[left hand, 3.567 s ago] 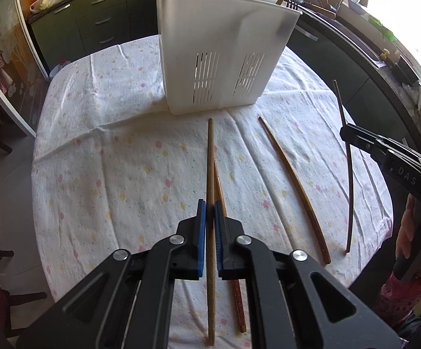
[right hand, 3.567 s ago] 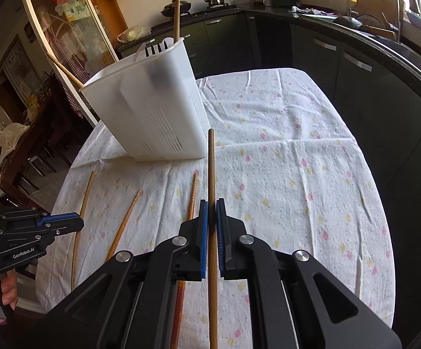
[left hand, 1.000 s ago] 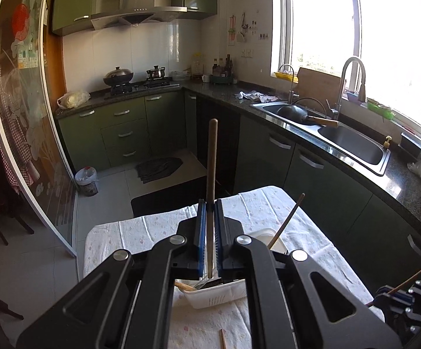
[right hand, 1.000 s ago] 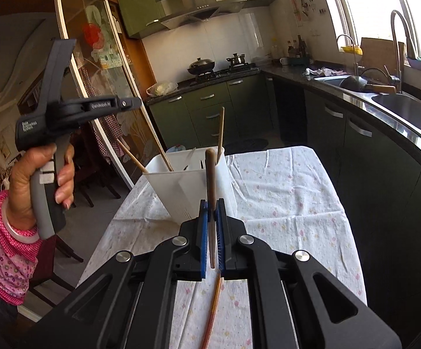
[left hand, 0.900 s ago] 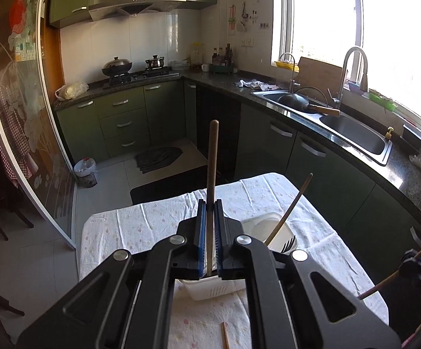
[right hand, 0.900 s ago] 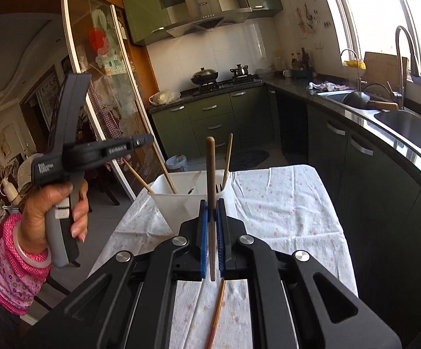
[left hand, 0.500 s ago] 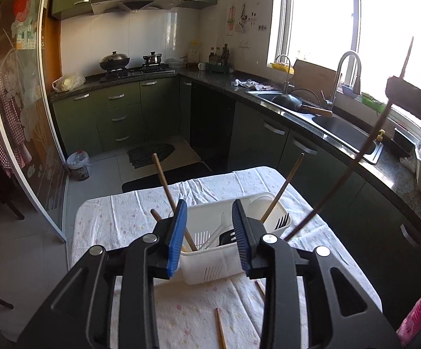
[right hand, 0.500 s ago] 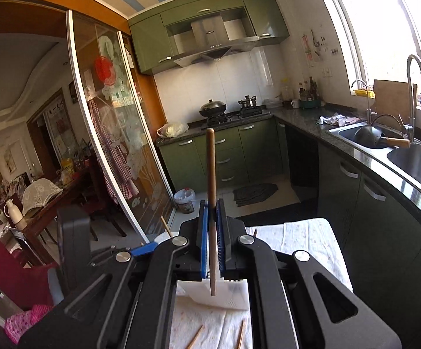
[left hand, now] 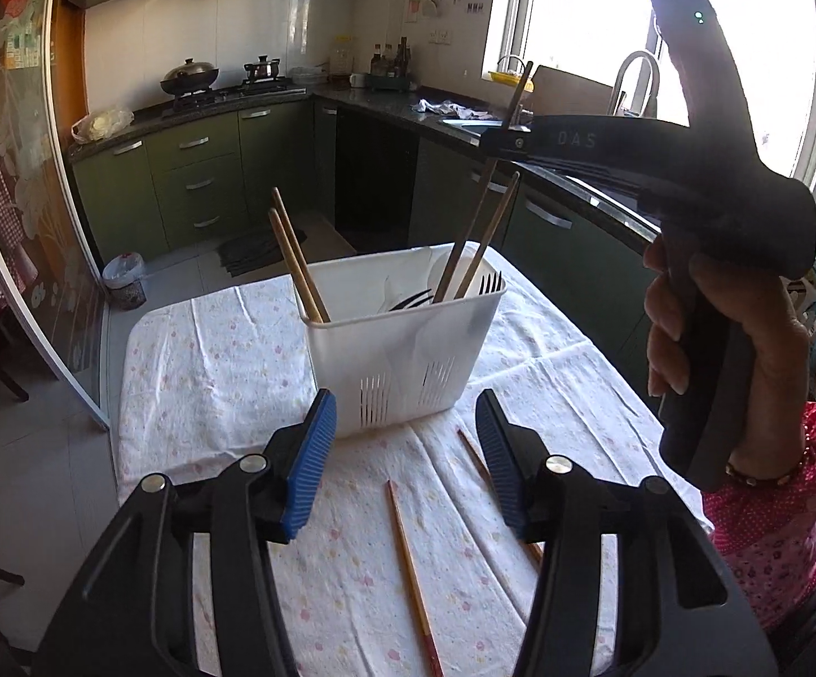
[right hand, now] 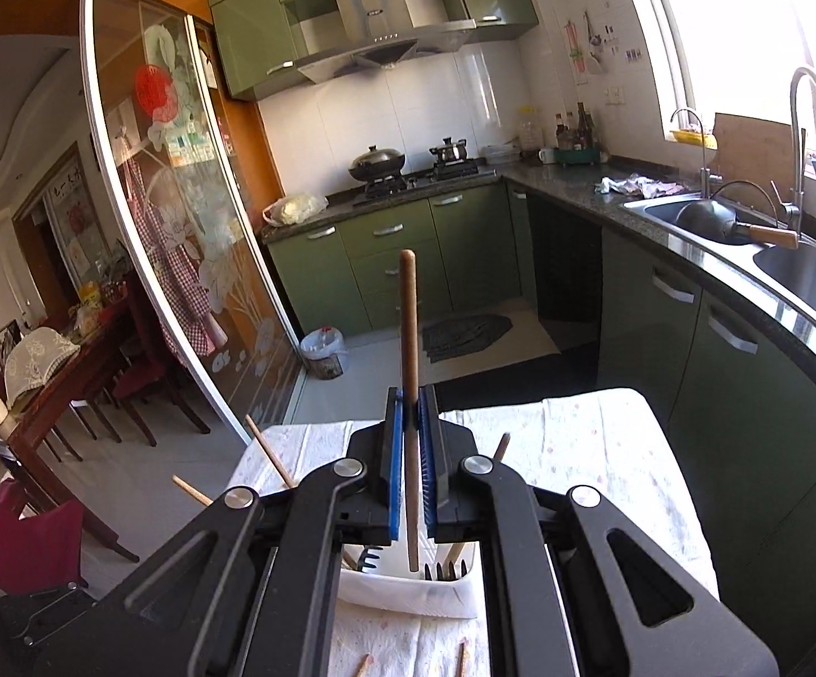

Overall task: Organize utensils
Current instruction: 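Lower the chopstick in the right tool into the caddy and open it, then close the left tool on a wooden chopstick while the right tool grasps the last one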

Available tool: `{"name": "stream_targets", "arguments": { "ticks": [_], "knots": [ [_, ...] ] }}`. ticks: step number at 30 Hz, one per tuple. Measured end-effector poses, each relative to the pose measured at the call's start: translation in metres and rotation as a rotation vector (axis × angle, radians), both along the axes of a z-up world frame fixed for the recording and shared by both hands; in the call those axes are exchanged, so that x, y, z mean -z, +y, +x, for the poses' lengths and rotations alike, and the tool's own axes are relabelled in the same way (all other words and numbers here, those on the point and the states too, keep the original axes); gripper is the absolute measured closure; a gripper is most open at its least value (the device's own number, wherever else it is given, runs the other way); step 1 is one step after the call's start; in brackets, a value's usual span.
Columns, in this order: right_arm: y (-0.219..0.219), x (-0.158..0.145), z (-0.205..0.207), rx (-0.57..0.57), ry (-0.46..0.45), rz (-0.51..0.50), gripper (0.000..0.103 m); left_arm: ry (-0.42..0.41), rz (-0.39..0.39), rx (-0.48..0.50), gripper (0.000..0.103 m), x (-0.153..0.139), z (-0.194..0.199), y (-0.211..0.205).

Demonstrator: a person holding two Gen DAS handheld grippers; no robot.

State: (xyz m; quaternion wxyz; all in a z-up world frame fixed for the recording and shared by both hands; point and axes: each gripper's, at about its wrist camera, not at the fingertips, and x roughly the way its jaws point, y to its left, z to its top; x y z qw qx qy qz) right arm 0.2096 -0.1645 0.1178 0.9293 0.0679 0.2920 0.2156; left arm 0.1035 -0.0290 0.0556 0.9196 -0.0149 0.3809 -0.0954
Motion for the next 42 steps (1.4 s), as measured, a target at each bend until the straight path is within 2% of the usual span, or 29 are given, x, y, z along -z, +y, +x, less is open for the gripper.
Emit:
{"name": "stream_targets", "arguments": {
  "ticks": [2, 5, 6, 9, 12, 15, 18, 22, 25, 28, 32, 34, 38, 42],
  "knots": [
    [0.006, 0.013, 0.001, -0.017, 0.021, -0.027, 0.095, 0.038, -0.004, -0.002, 0.054, 0.009, 0.000, 0.000],
    [0.006, 0.022, -0.009, -0.012, 0.000, -0.051, 0.081, 0.086, 0.008, -0.004, 0.052, 0.021, 0.002, -0.001],
    [0.003, 0.019, -0.015, -0.007, -0.018, -0.052, 0.081, 0.100, 0.017, -0.004, 0.051, 0.027, 0.003, -0.002],
    [-0.010, 0.015, -0.045, -0.003, -0.069, -0.035, 0.081, 0.172, 0.041, 0.013, 0.049, 0.051, 0.005, -0.009],
    [-0.026, 0.017, -0.081, -0.003, -0.084, -0.035, 0.075, 0.286, 0.022, 0.031, 0.049, 0.080, 0.011, -0.014],
    [-0.044, 0.035, -0.113, 0.009, -0.059, -0.049, 0.074, 0.397, 0.012, 0.048, 0.049, 0.111, 0.016, -0.019],
    [-0.064, 0.061, -0.133, 0.015, 0.004, -0.039, 0.073, 0.501, 0.015, 0.042, 0.049, 0.138, 0.022, -0.022],
    [-0.090, 0.090, -0.146, 0.041, 0.074, -0.001, 0.073, 0.579, 0.026, 0.020, 0.049, 0.159, 0.029, -0.024],
    [-0.105, 0.103, -0.148, 0.059, 0.103, 0.023, 0.072, 0.583, 0.055, 0.002, 0.050, 0.162, 0.031, -0.029],
    [-0.113, 0.108, -0.147, 0.065, 0.116, 0.034, 0.066, 0.582, 0.071, -0.010, 0.065, 0.163, 0.032, -0.034],
    [-0.112, 0.111, -0.149, 0.055, 0.127, 0.036, 0.066, 0.568, 0.111, -0.034, 0.077, 0.162, 0.033, -0.041],
    [-0.110, 0.112, -0.148, 0.051, 0.135, 0.027, 0.066, 0.565, 0.125, -0.044, 0.080, 0.161, 0.036, -0.044],
    [-0.096, 0.121, -0.148, 0.026, 0.172, -0.040, 0.060, 0.545, 0.163, -0.055, 0.084, 0.162, 0.038, -0.050],
    [-0.076, 0.141, -0.140, -0.029, 0.250, -0.113, 0.060, 0.544, 0.169, -0.043, 0.091, 0.165, 0.039, -0.052]
  ]
}}
